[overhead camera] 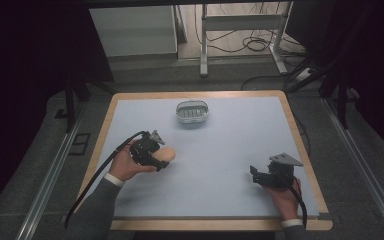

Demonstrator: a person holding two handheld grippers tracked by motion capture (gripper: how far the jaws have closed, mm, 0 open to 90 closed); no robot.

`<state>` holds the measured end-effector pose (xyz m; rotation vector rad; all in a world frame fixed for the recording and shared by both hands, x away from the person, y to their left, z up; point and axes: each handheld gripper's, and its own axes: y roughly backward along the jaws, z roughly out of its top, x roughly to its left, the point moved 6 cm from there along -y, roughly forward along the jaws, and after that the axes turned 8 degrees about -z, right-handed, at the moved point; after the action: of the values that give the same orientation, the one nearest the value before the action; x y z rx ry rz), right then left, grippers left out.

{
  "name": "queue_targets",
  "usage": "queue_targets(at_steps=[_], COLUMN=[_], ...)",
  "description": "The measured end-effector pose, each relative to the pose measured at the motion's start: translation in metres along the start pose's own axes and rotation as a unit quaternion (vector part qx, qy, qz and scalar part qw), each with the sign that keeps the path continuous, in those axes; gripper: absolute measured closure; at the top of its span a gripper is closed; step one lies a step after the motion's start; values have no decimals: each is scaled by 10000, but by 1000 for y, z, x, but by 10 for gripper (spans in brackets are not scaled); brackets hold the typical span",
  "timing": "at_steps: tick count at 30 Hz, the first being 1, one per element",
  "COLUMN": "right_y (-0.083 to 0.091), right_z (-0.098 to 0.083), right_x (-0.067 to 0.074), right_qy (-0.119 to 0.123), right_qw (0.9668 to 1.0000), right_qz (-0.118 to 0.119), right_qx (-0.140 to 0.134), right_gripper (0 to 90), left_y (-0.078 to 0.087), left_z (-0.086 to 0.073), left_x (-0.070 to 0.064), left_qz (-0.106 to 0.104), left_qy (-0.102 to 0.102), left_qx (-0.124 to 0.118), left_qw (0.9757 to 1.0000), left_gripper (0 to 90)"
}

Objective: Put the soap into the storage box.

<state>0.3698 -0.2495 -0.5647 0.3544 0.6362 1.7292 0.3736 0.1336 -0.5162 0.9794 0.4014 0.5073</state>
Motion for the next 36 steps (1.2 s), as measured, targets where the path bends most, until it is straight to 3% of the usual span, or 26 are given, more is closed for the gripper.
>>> queue_targets(at_steps=[21, 36], right_y=[0, -1], right_z=[0, 0], right_x=[0, 0], right_qy=[-5, -16], right_qw=[10000, 10000], right_qz=[-3, -28], right_qx=[12, 30], right_gripper=[77, 77], left_y=[6, 9], left_z=[18, 30], left_x=[16, 29], left_qz=[84, 203], left_qy=[47, 28], left_qx=[-95, -19], left_qw=[9999, 9998], left_gripper=[327, 327])
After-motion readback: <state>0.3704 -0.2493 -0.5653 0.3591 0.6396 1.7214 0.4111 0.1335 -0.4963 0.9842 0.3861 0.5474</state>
